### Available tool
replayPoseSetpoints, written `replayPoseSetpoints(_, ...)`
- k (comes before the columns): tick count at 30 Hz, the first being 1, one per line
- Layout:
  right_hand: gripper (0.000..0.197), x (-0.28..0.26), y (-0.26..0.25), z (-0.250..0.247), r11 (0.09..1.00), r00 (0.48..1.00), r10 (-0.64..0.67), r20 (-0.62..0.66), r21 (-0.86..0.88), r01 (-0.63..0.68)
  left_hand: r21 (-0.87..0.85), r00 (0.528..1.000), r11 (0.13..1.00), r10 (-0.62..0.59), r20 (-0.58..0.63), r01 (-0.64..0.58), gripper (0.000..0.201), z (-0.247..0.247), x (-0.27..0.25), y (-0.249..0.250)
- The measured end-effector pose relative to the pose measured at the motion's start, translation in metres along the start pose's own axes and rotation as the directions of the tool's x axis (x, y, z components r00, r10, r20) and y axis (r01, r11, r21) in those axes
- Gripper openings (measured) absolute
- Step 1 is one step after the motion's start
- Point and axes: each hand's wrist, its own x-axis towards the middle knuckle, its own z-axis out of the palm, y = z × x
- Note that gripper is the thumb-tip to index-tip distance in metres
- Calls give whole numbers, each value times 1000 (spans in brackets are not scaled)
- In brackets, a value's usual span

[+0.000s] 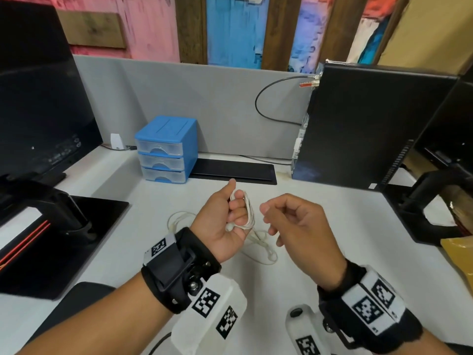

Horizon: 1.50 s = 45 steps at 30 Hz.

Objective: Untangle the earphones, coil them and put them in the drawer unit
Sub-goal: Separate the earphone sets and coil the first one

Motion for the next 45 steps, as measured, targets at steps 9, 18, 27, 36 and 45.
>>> replayPoseSetpoints(9,9,-2,6,4,993,988,117,105,-16,-116,398,960,896,260,-103,-200,41,2,-1,-19)
replayPoseSetpoints(18,15,-3,6,6,997,998,18,63,-75,-13,343,974,929,191,-121,-140,41,-5,6,-26)
replayPoseSetpoints(27,11,10,4,-14,975,991,-122,-47,-193,111,162,969,965,-226,96,208,37,-18,7,-34)
replayPoseSetpoints(36,11,22,-1,-35,976,984,-170,-44,-144,162,215,965,967,-181,191,139,46,-25,15,-14)
replayPoseSetpoints(45,8,18,-4,-44,947,864,-40,502,-257,194,358,973,927,-172,151,109,56,-34,19,-15)
